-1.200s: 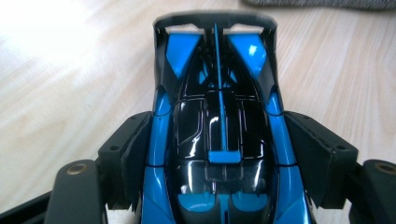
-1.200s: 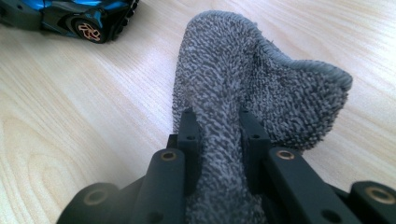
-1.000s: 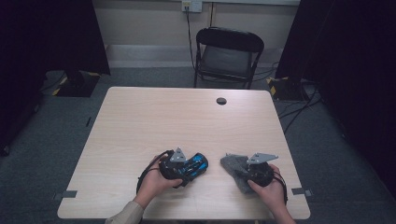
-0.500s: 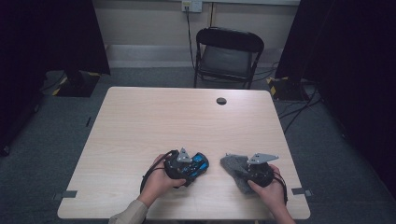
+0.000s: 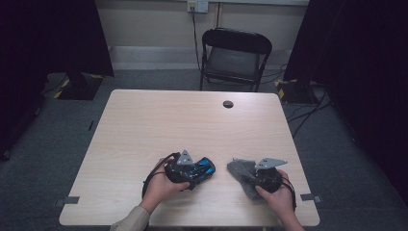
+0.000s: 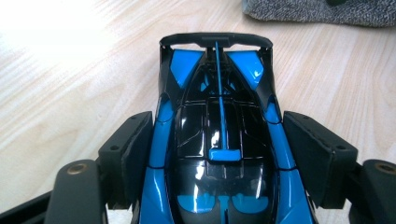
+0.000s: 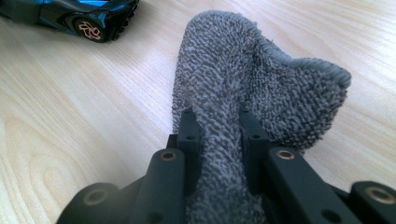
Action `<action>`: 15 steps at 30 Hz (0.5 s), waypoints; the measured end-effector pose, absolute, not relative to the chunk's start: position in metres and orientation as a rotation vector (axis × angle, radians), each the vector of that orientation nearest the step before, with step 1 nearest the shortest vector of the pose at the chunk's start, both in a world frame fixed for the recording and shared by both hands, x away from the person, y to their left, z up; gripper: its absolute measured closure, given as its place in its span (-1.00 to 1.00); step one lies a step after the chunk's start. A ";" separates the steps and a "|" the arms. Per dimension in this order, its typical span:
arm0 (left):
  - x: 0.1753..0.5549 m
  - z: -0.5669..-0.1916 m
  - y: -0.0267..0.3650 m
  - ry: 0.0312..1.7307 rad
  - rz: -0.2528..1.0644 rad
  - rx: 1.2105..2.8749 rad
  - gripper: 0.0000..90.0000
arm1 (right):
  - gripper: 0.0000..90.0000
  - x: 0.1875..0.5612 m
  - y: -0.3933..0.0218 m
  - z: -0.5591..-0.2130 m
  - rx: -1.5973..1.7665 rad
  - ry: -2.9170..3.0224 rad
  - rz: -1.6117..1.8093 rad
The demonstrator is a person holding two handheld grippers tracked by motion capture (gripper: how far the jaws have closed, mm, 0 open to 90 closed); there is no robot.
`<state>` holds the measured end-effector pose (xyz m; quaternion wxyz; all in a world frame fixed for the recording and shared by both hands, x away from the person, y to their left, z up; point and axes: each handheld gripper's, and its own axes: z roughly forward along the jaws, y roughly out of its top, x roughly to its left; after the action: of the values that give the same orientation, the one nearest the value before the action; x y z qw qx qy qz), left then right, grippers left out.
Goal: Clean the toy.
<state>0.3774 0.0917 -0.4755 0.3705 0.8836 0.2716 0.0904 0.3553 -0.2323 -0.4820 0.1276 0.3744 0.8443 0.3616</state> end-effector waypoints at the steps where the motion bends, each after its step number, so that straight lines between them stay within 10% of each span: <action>1: 0.378 -0.476 0.091 0.699 0.231 2.263 -0.40 | 0.67 0.355 -0.232 -0.482 1.086 2.456 1.052; 15: 0.379 -0.487 0.090 0.708 0.217 2.302 -0.42 | 0.67 0.355 -0.232 -0.482 1.088 2.458 1.053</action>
<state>0.3794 0.0896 -0.4866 0.3539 0.8903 0.2739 0.0840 0.3551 -0.2325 -0.4820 0.1272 0.3739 0.8445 0.3617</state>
